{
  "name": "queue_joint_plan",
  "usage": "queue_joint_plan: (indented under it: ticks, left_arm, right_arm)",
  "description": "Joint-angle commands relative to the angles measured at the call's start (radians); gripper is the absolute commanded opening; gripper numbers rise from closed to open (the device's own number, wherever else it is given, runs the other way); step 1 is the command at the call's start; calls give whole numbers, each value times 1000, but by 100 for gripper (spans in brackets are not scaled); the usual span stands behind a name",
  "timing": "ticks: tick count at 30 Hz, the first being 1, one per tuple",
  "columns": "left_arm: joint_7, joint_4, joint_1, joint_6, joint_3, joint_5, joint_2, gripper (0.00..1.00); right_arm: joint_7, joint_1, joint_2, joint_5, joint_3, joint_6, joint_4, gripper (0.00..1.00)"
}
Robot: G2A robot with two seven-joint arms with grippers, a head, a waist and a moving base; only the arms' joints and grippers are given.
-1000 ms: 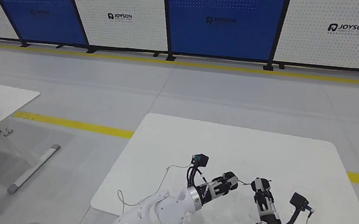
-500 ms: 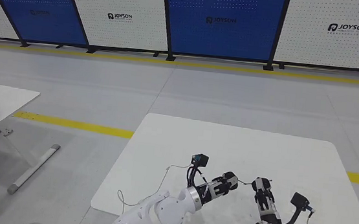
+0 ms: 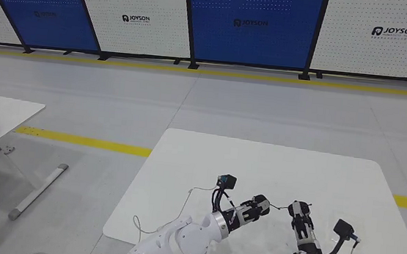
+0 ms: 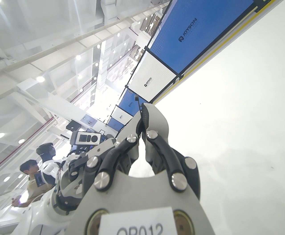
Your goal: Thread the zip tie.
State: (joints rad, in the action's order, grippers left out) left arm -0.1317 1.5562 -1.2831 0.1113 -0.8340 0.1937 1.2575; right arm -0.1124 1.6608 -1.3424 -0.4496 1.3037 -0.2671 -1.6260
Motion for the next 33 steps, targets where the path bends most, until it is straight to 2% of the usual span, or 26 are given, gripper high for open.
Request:
queue_joint_plan:
  ticks: [1, 7, 9, 22, 26, 29, 33]
  left_arm:
    - [0, 0, 0, 0, 0, 0, 0, 0]
    - [0, 0, 0, 0, 0, 0, 0, 0]
    - [0, 0, 0, 0, 0, 0, 0, 0]
    - [2, 1, -1, 5, -4, -8, 0, 0]
    - [-34, -11, 7, 59, -19, 8, -5, 0]
    - [-121, -24, 7, 130, -39, -25, -14, 0]
    - [-191, -49, 8, 191, -68, -59, -25, 0]
  right_arm:
    - [0, 7, 1, 3, 7, -4, -3, 0]
    - [-8, 22, 2, 15, 20, -14, -13, 0]
    - [14, 27, 2, 58, 17, -25, -16, 0]
    - [14, 27, 2, 58, 17, -25, -16, 0]
    - [14, 27, 2, 58, 17, -25, -16, 0]
    - [14, 27, 2, 58, 17, -25, -16, 0]
    - [14, 27, 2, 58, 17, -25, -16, 0]
